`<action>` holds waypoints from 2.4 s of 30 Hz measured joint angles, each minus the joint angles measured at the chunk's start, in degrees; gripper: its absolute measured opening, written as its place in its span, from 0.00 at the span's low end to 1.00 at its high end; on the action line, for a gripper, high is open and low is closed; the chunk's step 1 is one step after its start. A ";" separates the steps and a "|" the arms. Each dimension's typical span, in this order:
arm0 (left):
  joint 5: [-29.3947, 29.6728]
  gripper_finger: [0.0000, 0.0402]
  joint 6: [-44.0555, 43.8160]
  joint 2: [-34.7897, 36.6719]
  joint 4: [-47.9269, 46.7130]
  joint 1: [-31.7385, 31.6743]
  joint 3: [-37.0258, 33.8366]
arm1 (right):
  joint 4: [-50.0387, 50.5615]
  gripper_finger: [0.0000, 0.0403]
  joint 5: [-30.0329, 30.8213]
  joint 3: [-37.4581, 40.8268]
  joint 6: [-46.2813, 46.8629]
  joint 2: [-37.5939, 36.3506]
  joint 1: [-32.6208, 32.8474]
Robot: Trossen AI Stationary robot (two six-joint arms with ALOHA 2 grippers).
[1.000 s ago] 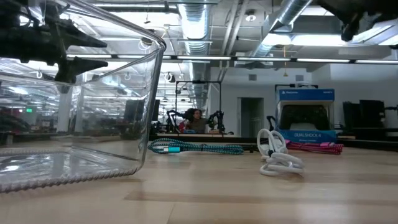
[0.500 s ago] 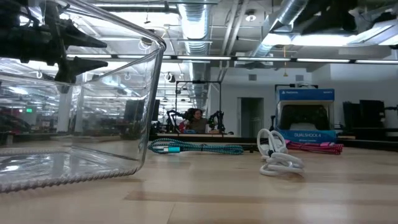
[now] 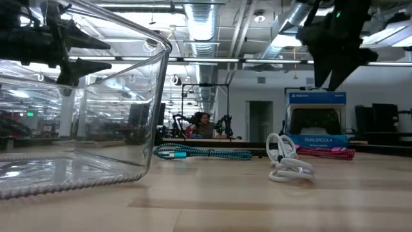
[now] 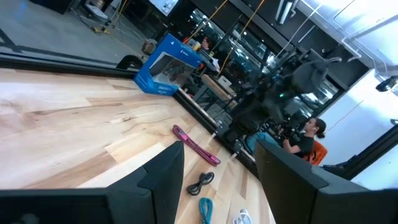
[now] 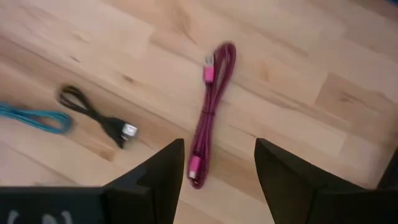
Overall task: Pick and place USB-C Cables
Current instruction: Put the pink charger cable into the transparent bin
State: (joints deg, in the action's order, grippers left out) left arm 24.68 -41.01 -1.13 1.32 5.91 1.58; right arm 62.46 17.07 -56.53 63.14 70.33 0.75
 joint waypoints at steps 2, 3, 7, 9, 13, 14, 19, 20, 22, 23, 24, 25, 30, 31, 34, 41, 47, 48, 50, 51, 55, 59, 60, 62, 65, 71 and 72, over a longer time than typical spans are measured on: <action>-0.10 0.46 0.00 0.00 0.00 0.00 0.00 | 0.09 0.57 -1.62 0.00 -0.37 2.93 -0.69; -0.19 0.46 0.00 0.00 0.00 0.00 0.00 | 0.07 0.59 -2.70 0.00 -0.94 4.22 -0.92; -0.23 0.46 0.00 0.00 0.00 -0.01 0.00 | -1.79 0.64 -5.87 0.02 -3.49 8.62 -0.87; -0.23 0.46 0.02 0.00 0.00 -0.01 0.00 | -3.18 0.66 -6.47 0.00 -3.74 10.47 -0.52; -0.26 0.46 0.04 0.00 -0.02 0.00 0.00 | -3.41 0.69 -7.92 0.00 -4.55 14.00 0.17; -0.30 0.46 0.04 0.00 -0.02 -0.02 0.00 | -3.37 0.69 -8.04 0.00 -4.57 14.92 0.43; -0.34 0.46 0.04 0.00 -0.02 0.00 0.00 | -3.95 0.69 -8.53 0.02 -3.16 18.50 0.71; -0.35 0.46 0.04 0.00 -0.02 0.00 0.00 | -4.26 0.69 -8.82 0.02 -2.69 18.97 0.67; -0.56 0.46 0.04 0.00 -0.02 -0.01 0.00 | -4.74 0.69 -9.49 0.02 -1.85 19.73 0.64; -0.91 0.46 0.04 0.00 -0.04 -0.02 0.00 | -5.11 0.69 -9.57 0.02 -1.82 20.06 0.58; -1.25 0.46 0.04 0.00 -0.07 -0.02 0.00 | -5.53 0.69 -9.54 0.02 -1.86 20.24 0.60; -1.66 0.46 0.04 0.00 -0.09 -0.02 0.00 | -5.77 0.69 -9.56 0.01 -1.93 20.55 0.60; -3.04 0.46 0.04 0.00 -0.15 -0.02 0.00 | -6.36 0.69 -9.22 0.02 -3.54 21.37 0.00; -3.20 0.46 0.04 0.00 -0.16 -0.02 0.00 | -6.61 0.69 -9.23 0.02 -4.11 21.76 -0.39; -3.37 0.46 0.02 0.00 -0.17 -0.02 0.00 | -6.83 0.69 -9.49 0.03 -6.75 22.67 -2.22; -4.89 0.46 0.01 0.00 -0.30 -0.01 0.00 | -12.82 0.69 -12.40 4.08 -9.69 23.63 -6.18; -5.39 0.46 0.02 0.00 -0.35 0.00 0.00 | -16.93 0.69 -14.56 7.85 -9.39 23.36 -6.40; -5.39 0.46 0.02 0.00 -0.35 0.00 0.00 | -17.49 0.68 -14.79 8.33 -8.96 23.21 -6.42; -5.41 0.46 0.02 0.00 -0.35 0.00 0.00 | -17.82 0.67 -15.30 9.14 -8.17 23.04 -6.45; -5.43 0.46 0.02 0.00 -0.35 0.00 0.00 | -17.91 0.66 -15.44 9.48 -7.73 23.03 -6.49; -5.39 0.46 0.02 0.00 -0.35 0.00 0.00 | -18.09 0.56 -15.44 9.73 -7.19 23.08 -6.42; -5.37 0.46 0.02 -0.02 -0.35 0.00 0.00 | -18.23 0.39 -15.36 9.76 -7.15 23.12 -6.42; -5.37 0.46 0.02 0.00 -0.35 0.00 0.00 | -18.21 0.35 -15.23 9.79 -7.15 23.13 -6.42; -5.37 0.46 0.00 0.00 -0.35 0.00 0.00 | -18.06 0.27 -14.68 9.80 -7.12 23.15 -6.42; -5.35 0.46 0.00 0.00 -0.35 0.00 0.00 | -17.97 0.17 -14.18 9.84 -7.04 23.20 -6.42; -5.33 0.46 -0.02 0.00 -0.35 0.00 0.00 | -18.58 0.07 -13.85 9.79 -7.08 23.21 -6.42; -5.33 0.46 -0.02 0.00 -0.35 0.00 0.00 | -18.58 0.06 -13.87 9.53 -7.10 23.21 -6.42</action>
State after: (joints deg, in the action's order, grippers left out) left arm 19.35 -41.04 -1.13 0.97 5.91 1.58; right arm 43.88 3.20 -47.00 56.03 93.54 -5.67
